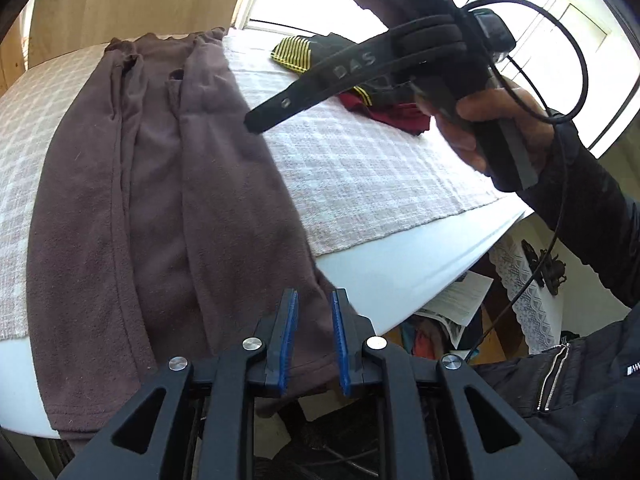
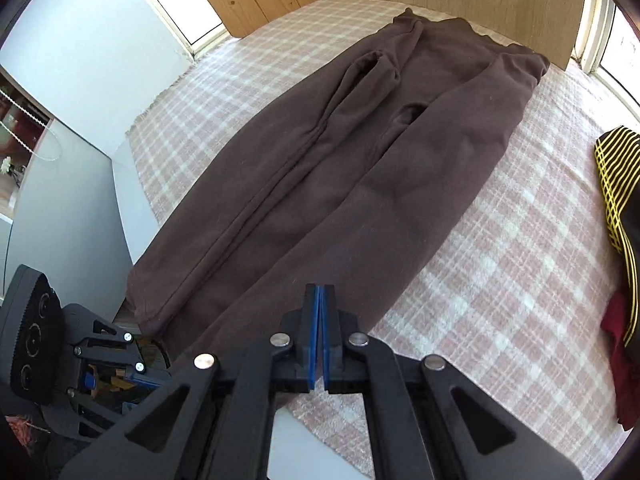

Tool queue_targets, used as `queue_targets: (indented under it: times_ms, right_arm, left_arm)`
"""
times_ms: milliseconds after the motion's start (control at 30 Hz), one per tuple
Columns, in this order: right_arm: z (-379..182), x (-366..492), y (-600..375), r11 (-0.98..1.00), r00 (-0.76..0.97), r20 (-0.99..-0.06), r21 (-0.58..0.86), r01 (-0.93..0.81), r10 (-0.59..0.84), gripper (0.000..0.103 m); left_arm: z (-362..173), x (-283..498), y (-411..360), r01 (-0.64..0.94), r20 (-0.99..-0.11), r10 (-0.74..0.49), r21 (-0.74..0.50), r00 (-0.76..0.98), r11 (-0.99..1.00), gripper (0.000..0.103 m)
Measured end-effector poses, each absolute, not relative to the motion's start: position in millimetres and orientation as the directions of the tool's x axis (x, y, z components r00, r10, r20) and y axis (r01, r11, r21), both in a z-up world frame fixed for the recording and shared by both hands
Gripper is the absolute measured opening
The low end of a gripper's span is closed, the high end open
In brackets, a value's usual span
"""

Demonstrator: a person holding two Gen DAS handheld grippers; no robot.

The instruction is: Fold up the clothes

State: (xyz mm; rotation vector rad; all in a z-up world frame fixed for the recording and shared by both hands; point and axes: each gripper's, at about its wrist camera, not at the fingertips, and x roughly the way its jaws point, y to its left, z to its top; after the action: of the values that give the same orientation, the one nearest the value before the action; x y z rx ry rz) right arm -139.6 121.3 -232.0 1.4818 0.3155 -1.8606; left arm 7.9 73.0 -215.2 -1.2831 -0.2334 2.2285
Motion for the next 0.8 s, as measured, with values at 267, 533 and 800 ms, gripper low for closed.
queue_targets:
  times_ms: [267, 533, 800]
  right_arm:
    - [-254, -149, 116, -0.734, -0.08, -0.932, 0.223, 0.642, -0.353, 0.0]
    - [-224, -72, 189, -0.754, -0.058, -0.83, 0.472, 0.456, -0.555, 0.005]
    - [-260, 6, 187, -0.81, -0.043, -0.861, 0.458, 0.367, -0.506, 0.007]
  left_arm:
    - [-244, 6, 94, -0.429, -0.811, 0.523, -0.386, -0.264, -0.816, 0.018]
    - [-193, 28, 32, -0.379, -0.796, 0.491, -0.358, -0.353, -0.853, 0.026]
    - [-181, -33, 31, -0.46, -0.817, 0.501, -0.341, -0.286, -0.82, 0.026]
